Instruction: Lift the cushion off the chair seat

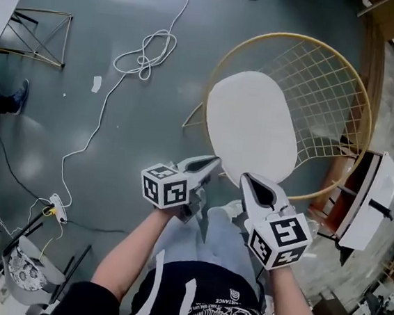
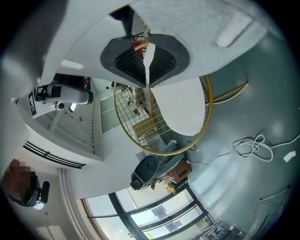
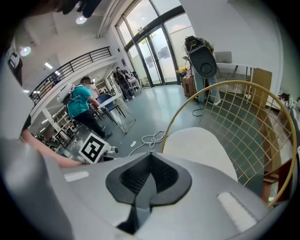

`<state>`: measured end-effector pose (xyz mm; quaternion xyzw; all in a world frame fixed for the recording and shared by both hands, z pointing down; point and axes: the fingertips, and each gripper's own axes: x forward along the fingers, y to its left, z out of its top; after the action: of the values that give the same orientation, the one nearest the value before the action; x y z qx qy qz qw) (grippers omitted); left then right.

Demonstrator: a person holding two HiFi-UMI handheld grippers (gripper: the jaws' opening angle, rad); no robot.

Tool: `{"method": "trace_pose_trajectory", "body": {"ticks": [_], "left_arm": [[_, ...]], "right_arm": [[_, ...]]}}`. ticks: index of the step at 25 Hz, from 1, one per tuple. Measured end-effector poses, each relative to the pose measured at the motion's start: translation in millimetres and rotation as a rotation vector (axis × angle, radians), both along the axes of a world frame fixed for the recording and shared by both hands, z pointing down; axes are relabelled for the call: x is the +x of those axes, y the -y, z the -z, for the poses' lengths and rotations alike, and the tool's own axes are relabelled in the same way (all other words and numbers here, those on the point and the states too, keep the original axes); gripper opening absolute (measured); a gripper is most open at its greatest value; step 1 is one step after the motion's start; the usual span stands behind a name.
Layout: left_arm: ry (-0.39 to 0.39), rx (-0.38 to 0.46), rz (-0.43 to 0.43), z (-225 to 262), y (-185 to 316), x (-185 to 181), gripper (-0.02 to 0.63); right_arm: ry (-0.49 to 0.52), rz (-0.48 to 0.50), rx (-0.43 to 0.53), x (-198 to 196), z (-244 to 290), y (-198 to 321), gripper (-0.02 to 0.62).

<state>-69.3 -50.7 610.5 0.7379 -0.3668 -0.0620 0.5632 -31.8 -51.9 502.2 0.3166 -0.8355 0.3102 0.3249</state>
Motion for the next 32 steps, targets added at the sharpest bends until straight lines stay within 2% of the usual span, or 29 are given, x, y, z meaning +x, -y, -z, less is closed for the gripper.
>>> {"method": "trace_pose_trajectory", "body": {"ticks": [4, 8, 11, 15, 18, 20, 25, 32], "left_arm": [[-0.069, -0.059, 0.031, -37.8, -3.5, -7.6, 0.037], [-0.107, -0.097, 0.029, -63.1, -8.8, -11.7, 0.07], [-0.123, -0.112, -0.008, -77.4, -12.6, -8.9, 0.122], [-0.129, -0.132, -0.054, -98.6, -14.8, 0.1, 0.155], [-0.144, -0.155, -0.022, -111.9, -12.0, 2.3, 0.164], [-0.152, -0.176, 0.011, -119.9, -10.2, 1.8, 0.195], [-0.197, -0.185, 0.048, -128.0, -0.7, 7.4, 0.196], [-0.259, -0.198, -0.003, -128.0, 14.1, 24.5, 0.195]], "right_arm": [[-0.021, 0.043, -0.009, -6.3, -17.7, -5.2, -0.003], [-0.022, 0.027, -0.02, -6.4, -25.9, -6.2, -0.003], [-0.015, 0.016, -0.032, -7.4, -29.7, -7.6, -0.003], [-0.014, 0.021, -0.054, -9.3, -40.1, -13.3, -0.003], [-0.018, 0.029, -0.07, -9.0, -45.1, -18.1, -0.003], [-0.016, 0.031, -0.075, -6.8, -44.6, -19.8, -0.003], [-0.02, 0.005, -0.097, 6.2, -51.8, -23.8, -0.003], [-0.029, -0.039, -0.123, 21.4, -60.6, -31.8, -0.003]]}}
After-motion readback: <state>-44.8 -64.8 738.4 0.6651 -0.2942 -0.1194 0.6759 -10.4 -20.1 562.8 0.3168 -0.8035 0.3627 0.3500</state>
